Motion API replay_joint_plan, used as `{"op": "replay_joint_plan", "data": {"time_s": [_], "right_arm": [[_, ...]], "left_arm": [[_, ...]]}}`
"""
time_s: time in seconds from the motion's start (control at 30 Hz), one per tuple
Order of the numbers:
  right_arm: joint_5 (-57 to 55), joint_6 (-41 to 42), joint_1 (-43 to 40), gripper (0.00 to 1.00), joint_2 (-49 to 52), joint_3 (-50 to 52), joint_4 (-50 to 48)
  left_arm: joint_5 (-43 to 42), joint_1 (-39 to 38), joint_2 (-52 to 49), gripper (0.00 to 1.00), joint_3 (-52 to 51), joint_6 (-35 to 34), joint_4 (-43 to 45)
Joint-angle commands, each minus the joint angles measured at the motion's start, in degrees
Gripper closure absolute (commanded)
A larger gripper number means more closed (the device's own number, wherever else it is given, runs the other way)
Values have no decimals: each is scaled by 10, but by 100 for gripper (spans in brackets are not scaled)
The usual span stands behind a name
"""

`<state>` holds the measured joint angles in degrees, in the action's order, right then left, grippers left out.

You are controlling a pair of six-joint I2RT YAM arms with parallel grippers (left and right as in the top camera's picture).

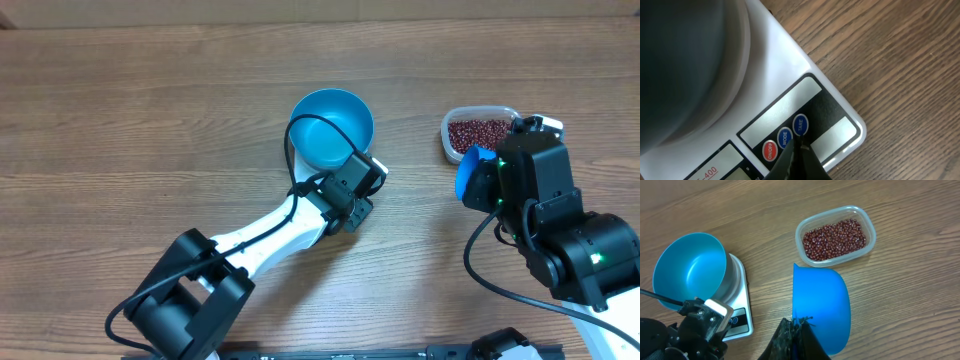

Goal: Scoop item into bowl and weigh 150g on scale
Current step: 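Press the scale's tare button with the left gripper tip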

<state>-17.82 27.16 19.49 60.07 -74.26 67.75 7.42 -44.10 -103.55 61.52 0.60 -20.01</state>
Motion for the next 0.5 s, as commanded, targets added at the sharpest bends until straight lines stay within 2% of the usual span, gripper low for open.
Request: {"op": "replay_joint_plan", "data": {"time_s": [0.0, 0.47], "right_arm": [[-2, -3, -3, 96, -3, -11, -3], [-2, -3, -3, 96, -3, -11, -3]], "left_arm": [[17, 3, -11, 96, -4, -8, 4], [26, 5, -21, 96, -4, -18, 19]]}}
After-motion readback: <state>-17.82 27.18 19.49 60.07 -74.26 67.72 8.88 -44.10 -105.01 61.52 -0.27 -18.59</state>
